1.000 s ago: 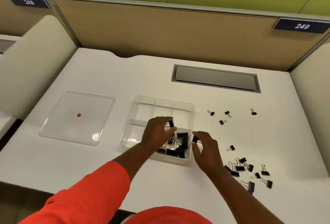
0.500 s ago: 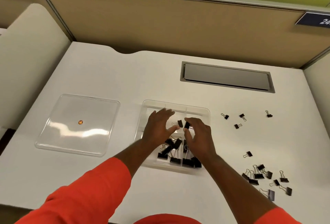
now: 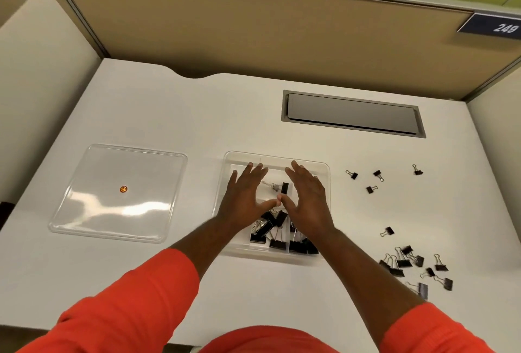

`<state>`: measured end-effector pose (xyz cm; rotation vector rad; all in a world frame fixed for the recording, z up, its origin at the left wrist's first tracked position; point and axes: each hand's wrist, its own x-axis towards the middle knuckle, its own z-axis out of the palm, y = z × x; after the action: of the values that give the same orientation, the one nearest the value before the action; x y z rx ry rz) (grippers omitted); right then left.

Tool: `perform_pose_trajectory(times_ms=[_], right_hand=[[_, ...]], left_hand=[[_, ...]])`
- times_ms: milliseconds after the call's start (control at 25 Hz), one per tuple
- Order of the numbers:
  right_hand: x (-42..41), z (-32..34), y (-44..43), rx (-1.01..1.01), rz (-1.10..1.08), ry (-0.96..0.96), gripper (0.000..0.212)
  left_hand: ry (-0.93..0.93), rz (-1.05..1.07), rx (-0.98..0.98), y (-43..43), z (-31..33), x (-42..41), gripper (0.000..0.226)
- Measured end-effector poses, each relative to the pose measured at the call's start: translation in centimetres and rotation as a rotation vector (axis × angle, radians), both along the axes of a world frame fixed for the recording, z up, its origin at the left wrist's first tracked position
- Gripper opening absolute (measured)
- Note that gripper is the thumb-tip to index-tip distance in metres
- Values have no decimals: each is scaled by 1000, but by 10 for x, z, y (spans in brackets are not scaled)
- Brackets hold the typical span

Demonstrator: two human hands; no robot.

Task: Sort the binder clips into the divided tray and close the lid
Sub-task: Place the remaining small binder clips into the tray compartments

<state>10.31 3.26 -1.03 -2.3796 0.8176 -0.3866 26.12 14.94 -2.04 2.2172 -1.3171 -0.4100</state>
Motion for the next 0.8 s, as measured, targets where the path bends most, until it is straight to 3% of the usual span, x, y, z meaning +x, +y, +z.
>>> perform_pose_trajectory(times_ms=[360,800], right_hand=[[-72,5,22,-66,-146,46,68],[-227,-9,40,-104,-295,73,69]], left_hand=[[-68,-154,40,3,13,-52,95],[-30,-365,-42,-13,6,-178,89]])
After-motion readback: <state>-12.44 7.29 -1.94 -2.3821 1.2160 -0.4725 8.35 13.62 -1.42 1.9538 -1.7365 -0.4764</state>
